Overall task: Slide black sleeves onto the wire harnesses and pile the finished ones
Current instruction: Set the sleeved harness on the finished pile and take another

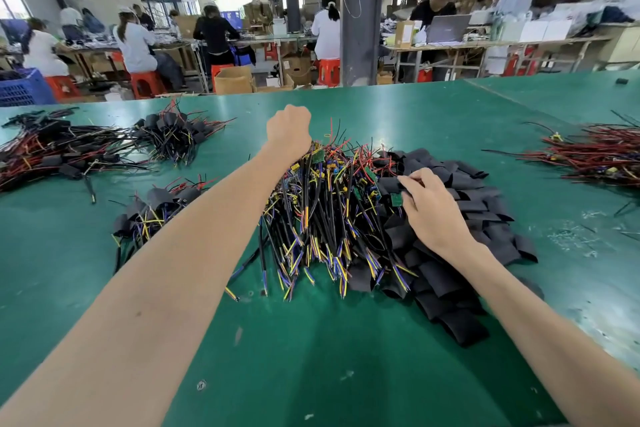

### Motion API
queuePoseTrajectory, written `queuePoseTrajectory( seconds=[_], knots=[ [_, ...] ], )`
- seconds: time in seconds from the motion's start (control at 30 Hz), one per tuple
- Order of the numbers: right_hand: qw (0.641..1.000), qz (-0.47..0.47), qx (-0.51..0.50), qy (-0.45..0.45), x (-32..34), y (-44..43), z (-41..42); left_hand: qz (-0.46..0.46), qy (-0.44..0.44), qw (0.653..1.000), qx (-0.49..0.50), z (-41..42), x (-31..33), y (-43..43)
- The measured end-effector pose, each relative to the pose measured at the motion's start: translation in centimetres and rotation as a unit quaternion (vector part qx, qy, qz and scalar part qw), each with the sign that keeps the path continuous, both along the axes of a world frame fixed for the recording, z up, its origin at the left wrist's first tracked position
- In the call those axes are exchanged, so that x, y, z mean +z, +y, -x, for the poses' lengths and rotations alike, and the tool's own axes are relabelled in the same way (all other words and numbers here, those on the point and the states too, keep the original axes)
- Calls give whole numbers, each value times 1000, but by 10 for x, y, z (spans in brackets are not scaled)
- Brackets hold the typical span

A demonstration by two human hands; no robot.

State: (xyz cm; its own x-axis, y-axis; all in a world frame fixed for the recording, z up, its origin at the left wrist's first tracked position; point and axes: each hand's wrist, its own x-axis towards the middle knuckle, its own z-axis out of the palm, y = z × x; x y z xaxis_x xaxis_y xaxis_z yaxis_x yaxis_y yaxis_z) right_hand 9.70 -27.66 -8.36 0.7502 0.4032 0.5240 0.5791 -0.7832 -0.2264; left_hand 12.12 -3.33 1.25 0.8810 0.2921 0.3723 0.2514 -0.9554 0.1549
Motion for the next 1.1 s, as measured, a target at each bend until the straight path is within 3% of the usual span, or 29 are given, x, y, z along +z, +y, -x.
queuePoseTrajectory(
  seconds=[0.07,0.17,0.27,0.37,0.57,0.77,1.1],
  knots=[
    [1000,0,0,-7,-1,-1,1,-27,-41,999,7,2,6,-8],
    [1000,-18,-1,-11,-1,-2,2,53,-92,994,5,6,23,-13],
    [999,-32,-15,-13,4,-1,7,152,-80,985,-29,17,46,-6],
    [999,-31,-10,-23,6,2,13,175,-63,978,-94,45,51,3],
    [994,-102,34,26,6,8,17,154,-161,968,-112,115,1,18],
    [991,-88,85,54,5,11,23,257,-262,921,-129,150,-52,22],
    [981,-144,122,42,6,13,32,263,-347,885,-163,164,-68,15]
  ],
)
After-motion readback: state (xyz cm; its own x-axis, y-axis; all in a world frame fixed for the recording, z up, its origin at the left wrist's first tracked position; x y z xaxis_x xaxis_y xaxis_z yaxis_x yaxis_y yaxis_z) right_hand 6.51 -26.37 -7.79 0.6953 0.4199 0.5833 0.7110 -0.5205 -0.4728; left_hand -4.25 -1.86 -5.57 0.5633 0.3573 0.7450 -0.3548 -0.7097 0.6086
